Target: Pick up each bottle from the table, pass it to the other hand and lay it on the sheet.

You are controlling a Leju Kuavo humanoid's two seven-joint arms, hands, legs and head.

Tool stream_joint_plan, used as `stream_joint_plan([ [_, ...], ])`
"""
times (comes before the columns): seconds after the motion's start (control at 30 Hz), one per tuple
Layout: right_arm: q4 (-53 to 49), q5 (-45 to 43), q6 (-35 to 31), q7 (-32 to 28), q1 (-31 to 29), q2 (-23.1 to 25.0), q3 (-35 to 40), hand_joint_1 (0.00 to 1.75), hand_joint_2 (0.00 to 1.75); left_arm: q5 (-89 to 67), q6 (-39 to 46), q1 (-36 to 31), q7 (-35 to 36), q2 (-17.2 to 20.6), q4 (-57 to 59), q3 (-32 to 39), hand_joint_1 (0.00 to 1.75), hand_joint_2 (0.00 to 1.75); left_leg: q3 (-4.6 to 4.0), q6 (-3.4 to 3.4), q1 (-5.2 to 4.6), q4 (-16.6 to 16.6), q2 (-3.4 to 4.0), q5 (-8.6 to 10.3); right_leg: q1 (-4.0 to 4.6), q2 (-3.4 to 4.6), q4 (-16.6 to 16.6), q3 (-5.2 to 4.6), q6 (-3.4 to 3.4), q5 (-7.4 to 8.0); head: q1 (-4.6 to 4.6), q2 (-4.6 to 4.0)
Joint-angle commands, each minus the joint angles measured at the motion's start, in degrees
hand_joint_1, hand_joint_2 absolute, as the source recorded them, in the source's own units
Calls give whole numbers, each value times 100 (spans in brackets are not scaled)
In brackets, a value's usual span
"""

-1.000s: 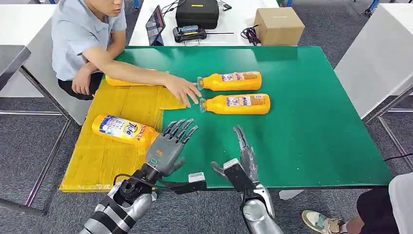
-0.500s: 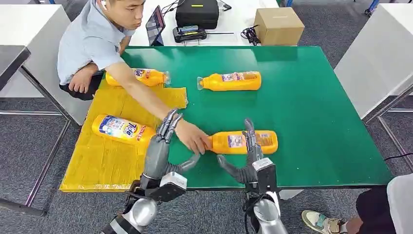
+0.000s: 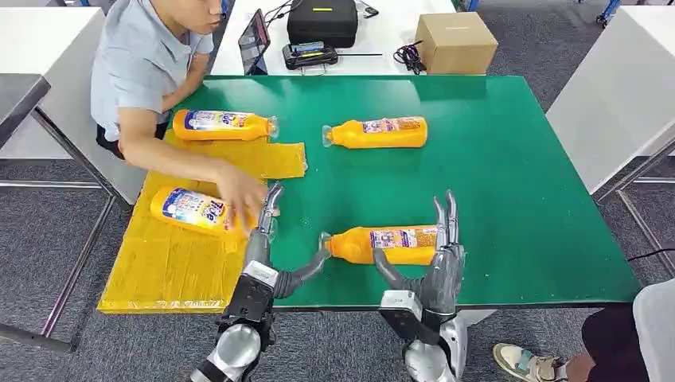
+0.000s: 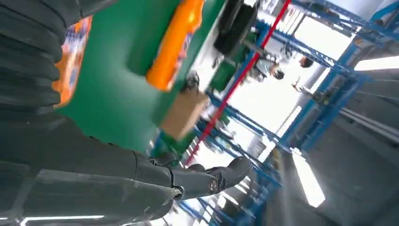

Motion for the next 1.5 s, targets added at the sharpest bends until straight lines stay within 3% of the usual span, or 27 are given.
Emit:
stream_joint_plan([
  [0.03, 263, 2228, -75, 159, 201, 210, -1020, 0, 175, 417, 340, 103, -337, -111, 312, -33, 0, 175, 30, -16, 12, 0, -5, -13, 14, -10, -5, 35, -19, -14, 0, 0],
  [0.07, 151, 2971, -75, 317, 248, 250, -1299, 0, 175, 459, 559, 133, -468, -110, 199, -36, 0, 175, 26, -13, 10, -1, -6, -10, 11, -11, -4, 30, -16, -12, 0, 0],
  [0.17, 140, 3642, -75, 227, 269, 253, -1680, 0, 175, 659, 586, 230, -650, -153, -148, 134, 0, 175, 29, -13, 13, -1, -7, -13, 15, -13, -8, 34, -16, -14, -4, 0],
  [0.47, 197, 3707, -75, 264, 255, 213, -1670, 0, 175, 641, 586, 249, -681, -178, -185, 186, 0, 175, 10, -7, 4, -1, 4, -5, 5, 1, -3, 12, -9, -3, -2, 0],
  [0.57, 251, 3935, -75, 657, 181, -112, -1481, 0, 175, 882, 578, 239, -734, -182, -126, 72, 0, 175, 12, -8, 4, -2, 5, -5, 5, 3, -5, 14, -10, -3, -2, 0],
  [0.6, 338, 3860, -75, 707, 164, -180, -1410, 0, 175, 910, 586, 244, -719, -171, -123, 35, 0, 175, 22, -11, 9, 0, 7, -11, 11, 3, -7, 26, -15, -7, -2, 0],
  [0.63, 669, 3213, -75, 845, 41, -458, -1114, 0, 175, 1117, 425, 227, -602, -130, -64, -116, 0, 175, 13, -8, 6, -1, 6, -7, 7, 3, -6, 16, -10, -3, -2, 0],
  [0.73, 1032, 2514, -50, 1564, -322, -1295, -394, 0, 175, 1950, -182, 139, -98, -41, 180, -342, 0, 175, 23, -7, 7, -7, 9, -6, 9, 6, -14, 25, -9, -1, -2, 0],
  [0.83, 1472, 2198, 193, 1682, -763, -1703, -121, 0, 175, 2212, -334, 5, -62, -10, 379, -465, 0, 175, 18, -3, 5, -6, 18, -4, 6, 15, -17, 22, -5, 6, -2, 0],
  [1.13, 2453, 1931, 563, 1928, -1465, -1719, 129, 0, 175, 2500, -681, -133, 280, 66, 525, -823, 0, 175, 20, -7, -3, -2, 15, -4, -1, 11, -12, 23, -9, 4, -2, 0],
  [1.5, 3064, 1678, 492, 1815, -1658, -1639, 25, 0, 175, 2440, -615, -138, 315, 152, 471, -967, 0, 175, 20, -4, -2, -2, 13, -5, -2, 9, -8, 23, -5, 1, -2, 0],
])
